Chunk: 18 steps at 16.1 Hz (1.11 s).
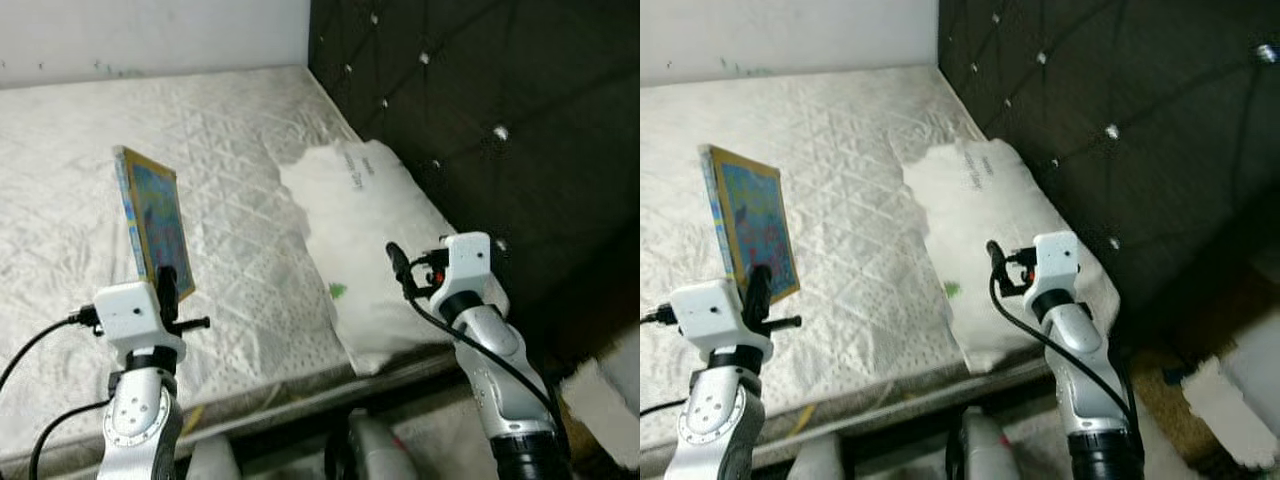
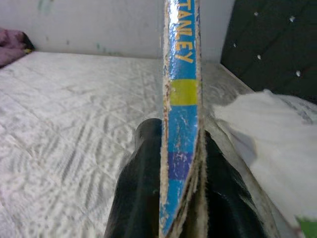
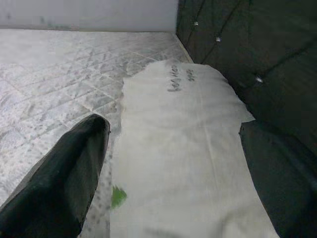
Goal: Clean up the room
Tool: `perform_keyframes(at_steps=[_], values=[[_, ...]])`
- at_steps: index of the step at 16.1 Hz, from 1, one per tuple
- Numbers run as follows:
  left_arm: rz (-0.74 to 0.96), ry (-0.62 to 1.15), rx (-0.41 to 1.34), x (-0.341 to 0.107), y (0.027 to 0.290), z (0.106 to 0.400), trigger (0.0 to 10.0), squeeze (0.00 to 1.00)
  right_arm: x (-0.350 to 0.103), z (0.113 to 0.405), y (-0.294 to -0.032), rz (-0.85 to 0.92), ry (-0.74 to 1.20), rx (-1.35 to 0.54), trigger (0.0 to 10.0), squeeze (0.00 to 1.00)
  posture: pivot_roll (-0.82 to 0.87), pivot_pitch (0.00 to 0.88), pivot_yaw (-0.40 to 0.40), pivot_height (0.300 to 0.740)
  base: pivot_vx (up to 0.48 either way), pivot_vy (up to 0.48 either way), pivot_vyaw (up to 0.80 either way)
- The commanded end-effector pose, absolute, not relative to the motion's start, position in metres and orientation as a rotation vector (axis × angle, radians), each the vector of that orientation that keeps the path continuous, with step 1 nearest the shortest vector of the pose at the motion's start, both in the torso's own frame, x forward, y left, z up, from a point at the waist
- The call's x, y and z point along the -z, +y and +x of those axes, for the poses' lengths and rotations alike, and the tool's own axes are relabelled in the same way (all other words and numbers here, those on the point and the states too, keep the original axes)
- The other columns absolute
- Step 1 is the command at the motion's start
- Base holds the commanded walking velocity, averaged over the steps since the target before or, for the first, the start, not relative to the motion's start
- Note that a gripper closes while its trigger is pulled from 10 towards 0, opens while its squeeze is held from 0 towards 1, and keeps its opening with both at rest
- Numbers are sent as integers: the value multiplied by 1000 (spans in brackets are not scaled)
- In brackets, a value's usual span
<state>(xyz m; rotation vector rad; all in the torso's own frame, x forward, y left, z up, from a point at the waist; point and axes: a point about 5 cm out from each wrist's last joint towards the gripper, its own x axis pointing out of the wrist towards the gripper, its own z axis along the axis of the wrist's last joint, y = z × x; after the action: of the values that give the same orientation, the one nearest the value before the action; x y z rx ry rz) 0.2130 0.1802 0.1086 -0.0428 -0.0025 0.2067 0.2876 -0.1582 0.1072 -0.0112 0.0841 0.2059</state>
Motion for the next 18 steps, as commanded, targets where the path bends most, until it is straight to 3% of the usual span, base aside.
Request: perform_keyframes(at_steps=[1,11,18], values=[[-28,-17,-224,-112,183,214,10000,0,-108,288,-160,-13,83,-201,10000,0,-30,57,-32,661,0,0,0],[-36,-10,-244,-110,186,214,10000,0,-107,290,-158,-21,85,-217,10000,0,-32,59,-43,657,0,0,0],[-50,-13,-264,-109,186,218,10000,0,-108,292,-158,-21,86,-228,10000,0,-39,60,-56,587,0,0,0]])
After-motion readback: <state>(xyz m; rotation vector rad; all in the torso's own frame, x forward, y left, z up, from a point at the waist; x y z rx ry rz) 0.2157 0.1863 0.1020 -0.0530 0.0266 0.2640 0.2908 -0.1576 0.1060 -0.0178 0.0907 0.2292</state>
